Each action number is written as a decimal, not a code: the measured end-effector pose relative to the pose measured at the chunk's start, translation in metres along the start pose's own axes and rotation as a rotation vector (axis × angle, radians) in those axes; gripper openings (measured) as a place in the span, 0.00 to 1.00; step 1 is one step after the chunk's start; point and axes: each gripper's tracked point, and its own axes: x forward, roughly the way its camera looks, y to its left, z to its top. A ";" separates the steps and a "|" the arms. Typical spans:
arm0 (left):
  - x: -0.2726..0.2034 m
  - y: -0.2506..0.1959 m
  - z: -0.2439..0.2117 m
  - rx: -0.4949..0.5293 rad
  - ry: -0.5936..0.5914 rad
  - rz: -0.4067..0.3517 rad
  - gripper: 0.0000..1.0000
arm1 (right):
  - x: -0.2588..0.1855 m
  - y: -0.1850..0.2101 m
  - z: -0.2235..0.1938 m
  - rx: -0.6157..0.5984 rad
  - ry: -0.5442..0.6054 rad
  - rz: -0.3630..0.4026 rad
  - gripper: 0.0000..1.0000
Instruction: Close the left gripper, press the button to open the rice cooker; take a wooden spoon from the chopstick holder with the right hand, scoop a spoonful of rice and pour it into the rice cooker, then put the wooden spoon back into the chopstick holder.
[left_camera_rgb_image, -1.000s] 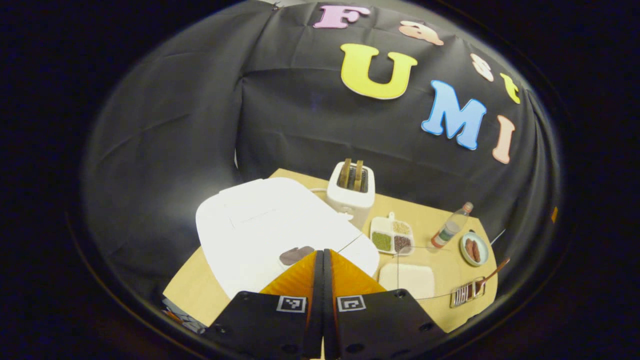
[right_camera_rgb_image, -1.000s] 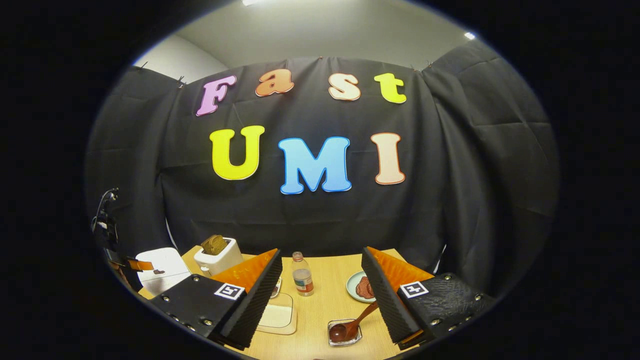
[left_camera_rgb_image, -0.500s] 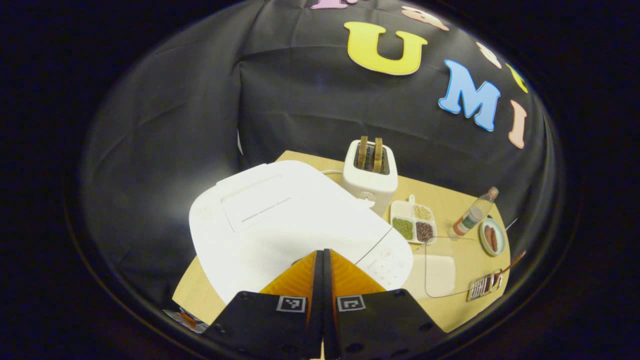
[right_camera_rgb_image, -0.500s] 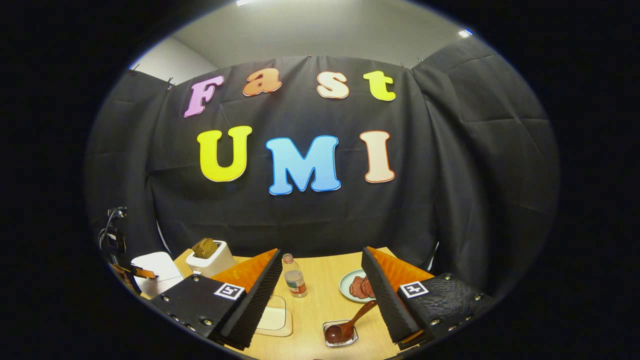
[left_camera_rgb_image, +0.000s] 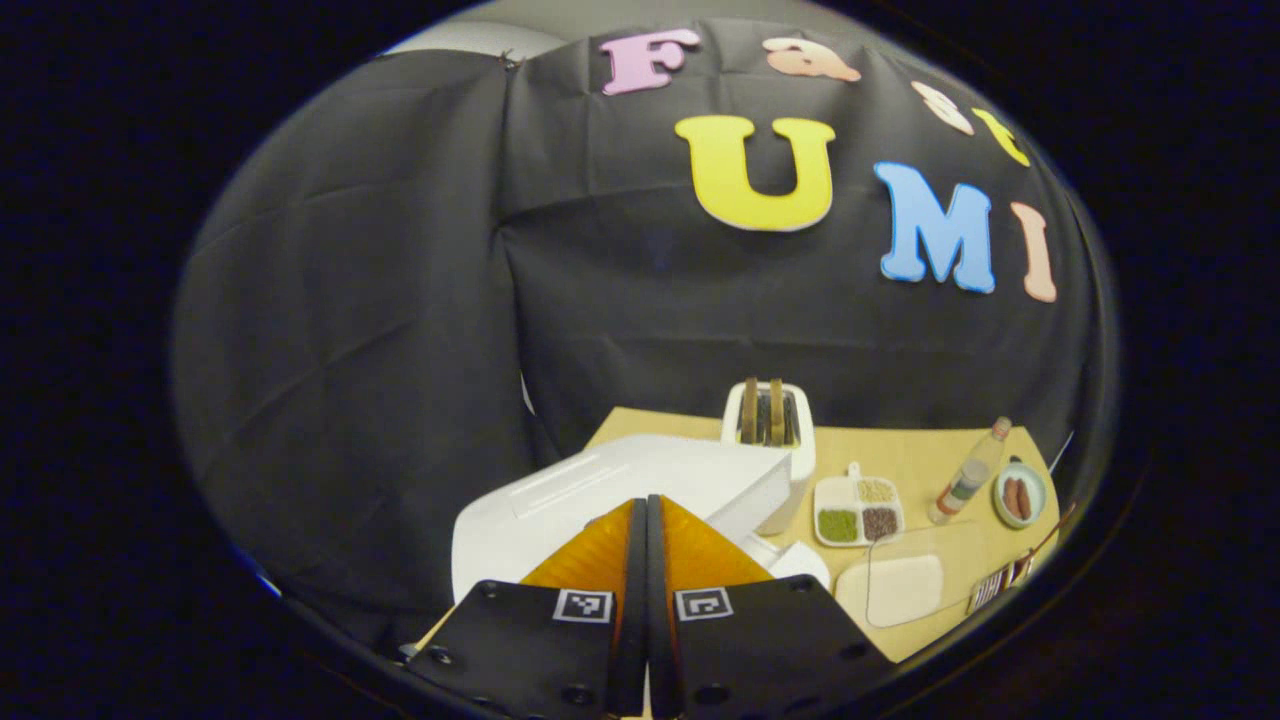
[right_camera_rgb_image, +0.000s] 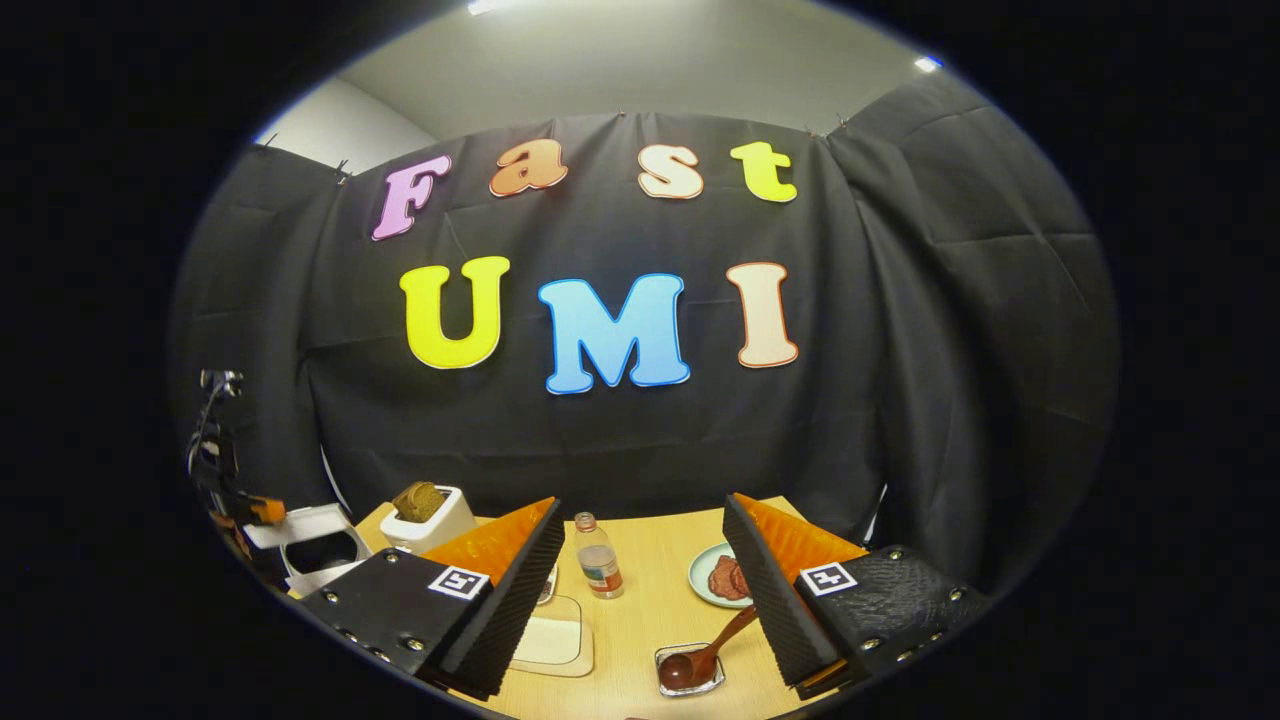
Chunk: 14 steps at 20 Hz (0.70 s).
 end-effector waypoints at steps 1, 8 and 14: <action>-0.011 0.000 0.020 -0.034 -0.052 -0.003 0.09 | 0.000 0.001 0.002 -0.006 -0.006 0.006 0.97; -0.073 0.003 0.089 -0.080 -0.307 -0.005 0.83 | -0.005 0.002 -0.002 -0.008 -0.006 0.039 0.97; -0.119 -0.033 0.086 -0.108 -0.381 -0.075 0.95 | -0.004 -0.024 -0.008 -0.006 -0.020 0.018 0.97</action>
